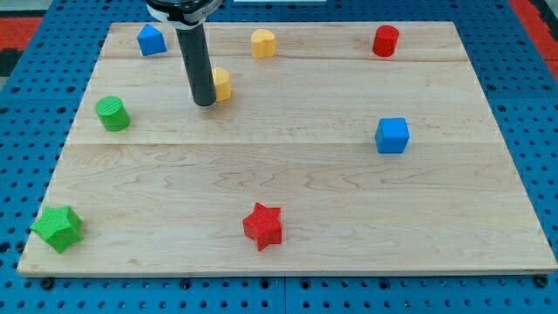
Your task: Move the red circle to the center
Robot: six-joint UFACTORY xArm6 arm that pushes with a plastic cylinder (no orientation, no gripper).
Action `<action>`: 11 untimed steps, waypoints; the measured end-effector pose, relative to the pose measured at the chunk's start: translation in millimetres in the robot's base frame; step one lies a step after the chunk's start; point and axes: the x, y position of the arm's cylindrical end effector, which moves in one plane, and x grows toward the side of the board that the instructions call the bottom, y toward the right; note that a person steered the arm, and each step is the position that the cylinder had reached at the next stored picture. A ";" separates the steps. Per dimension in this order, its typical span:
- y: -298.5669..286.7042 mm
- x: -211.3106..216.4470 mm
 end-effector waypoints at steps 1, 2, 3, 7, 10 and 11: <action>31.3 2.9; 134.9 -13.3; 282.3 -54.4; 146.9 -73.8; 94.7 63.5; 127.2 46.3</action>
